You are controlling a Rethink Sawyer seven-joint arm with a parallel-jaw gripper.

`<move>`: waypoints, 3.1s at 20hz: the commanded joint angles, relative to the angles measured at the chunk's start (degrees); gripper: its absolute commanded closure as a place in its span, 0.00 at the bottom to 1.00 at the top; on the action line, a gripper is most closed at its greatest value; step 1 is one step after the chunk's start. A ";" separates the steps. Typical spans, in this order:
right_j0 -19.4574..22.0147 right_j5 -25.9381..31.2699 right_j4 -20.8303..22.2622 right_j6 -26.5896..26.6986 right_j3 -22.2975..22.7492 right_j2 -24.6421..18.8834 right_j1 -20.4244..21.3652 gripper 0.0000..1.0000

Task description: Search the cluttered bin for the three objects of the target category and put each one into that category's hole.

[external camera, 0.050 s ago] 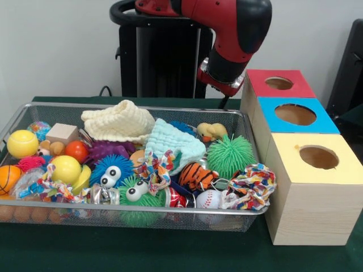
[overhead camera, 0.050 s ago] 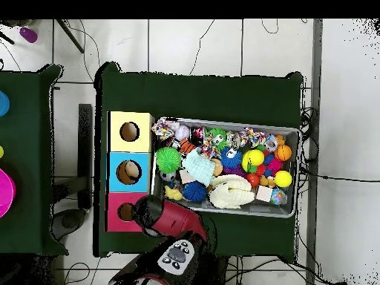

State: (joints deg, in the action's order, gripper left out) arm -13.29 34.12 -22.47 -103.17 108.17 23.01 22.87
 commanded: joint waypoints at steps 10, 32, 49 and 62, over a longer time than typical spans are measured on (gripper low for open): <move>0.85 2.32 3.31 -10.36 -15.93 -0.62 4.08 0.00; 1.16 -34.90 -1.99 -16.90 -11.93 -8.45 3.60 0.00; 6.19 -53.98 3.23 -23.62 -3.97 -16.54 0.86 0.00; 6.34 -61.43 1.27 -27.75 -3.10 -18.44 -1.71 0.00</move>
State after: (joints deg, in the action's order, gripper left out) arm -8.60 -22.11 -21.72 -112.68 102.16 11.57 24.18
